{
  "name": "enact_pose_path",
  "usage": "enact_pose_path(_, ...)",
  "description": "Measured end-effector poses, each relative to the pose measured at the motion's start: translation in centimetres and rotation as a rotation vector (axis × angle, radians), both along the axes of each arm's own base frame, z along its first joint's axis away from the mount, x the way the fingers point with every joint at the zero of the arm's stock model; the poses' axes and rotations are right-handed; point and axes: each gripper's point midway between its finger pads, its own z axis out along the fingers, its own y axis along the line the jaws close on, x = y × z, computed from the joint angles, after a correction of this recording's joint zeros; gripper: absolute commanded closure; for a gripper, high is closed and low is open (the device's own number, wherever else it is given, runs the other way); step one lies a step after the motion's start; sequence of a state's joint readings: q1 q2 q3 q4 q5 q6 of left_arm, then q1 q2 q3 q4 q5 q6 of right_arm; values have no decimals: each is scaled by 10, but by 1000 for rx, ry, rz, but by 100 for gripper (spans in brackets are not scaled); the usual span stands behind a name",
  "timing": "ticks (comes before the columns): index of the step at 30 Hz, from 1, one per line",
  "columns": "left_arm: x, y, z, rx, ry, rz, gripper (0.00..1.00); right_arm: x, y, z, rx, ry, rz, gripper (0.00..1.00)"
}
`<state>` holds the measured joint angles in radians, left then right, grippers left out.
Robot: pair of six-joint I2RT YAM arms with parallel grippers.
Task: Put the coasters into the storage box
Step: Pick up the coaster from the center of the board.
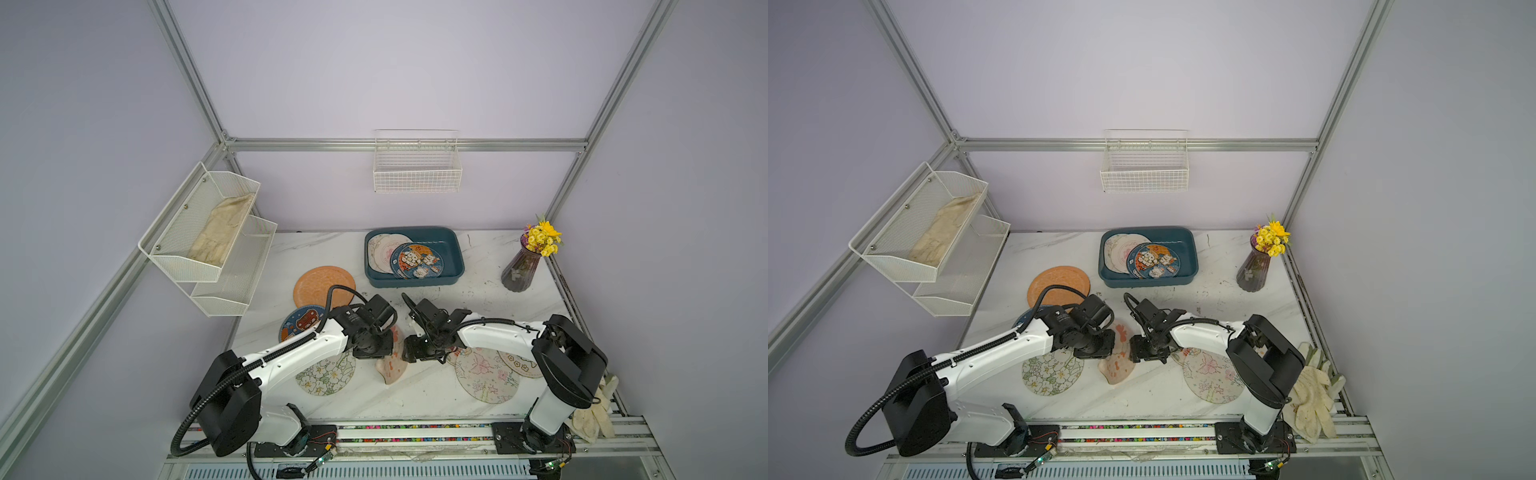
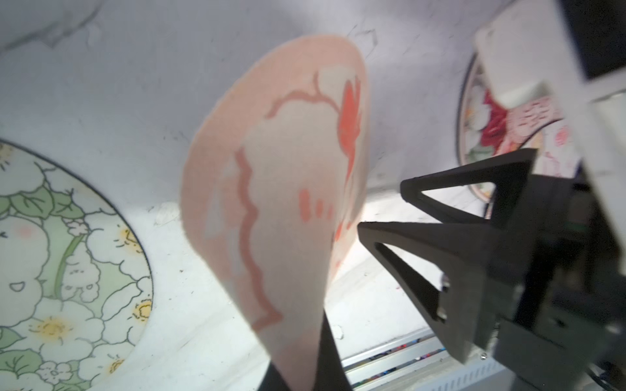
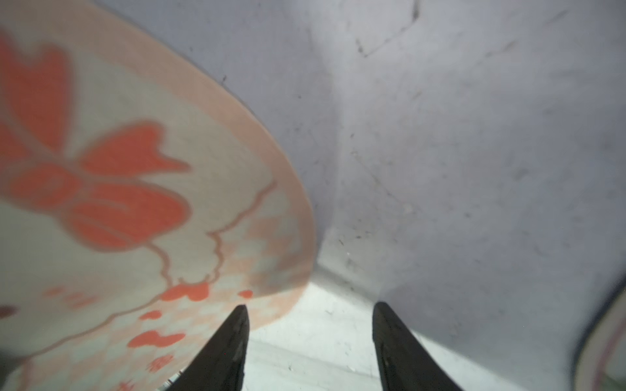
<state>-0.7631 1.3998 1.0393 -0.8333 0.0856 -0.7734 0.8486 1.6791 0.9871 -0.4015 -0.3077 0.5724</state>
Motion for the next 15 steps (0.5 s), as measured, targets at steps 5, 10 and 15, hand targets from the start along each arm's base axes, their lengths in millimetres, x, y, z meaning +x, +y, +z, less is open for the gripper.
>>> enact_pose_path(5,34,-23,32,-32,-60,-19,100,15,-13,27,53,-37,-64,32)
enact_pose_path(10,72,-41,57,-53,-116,-33,100,24,-27,45,85,-60,-116,30)
enact_pose_path(15,121,-58,79,-77,-179,-33,100,26,-41,51,93,-51,-148,28)
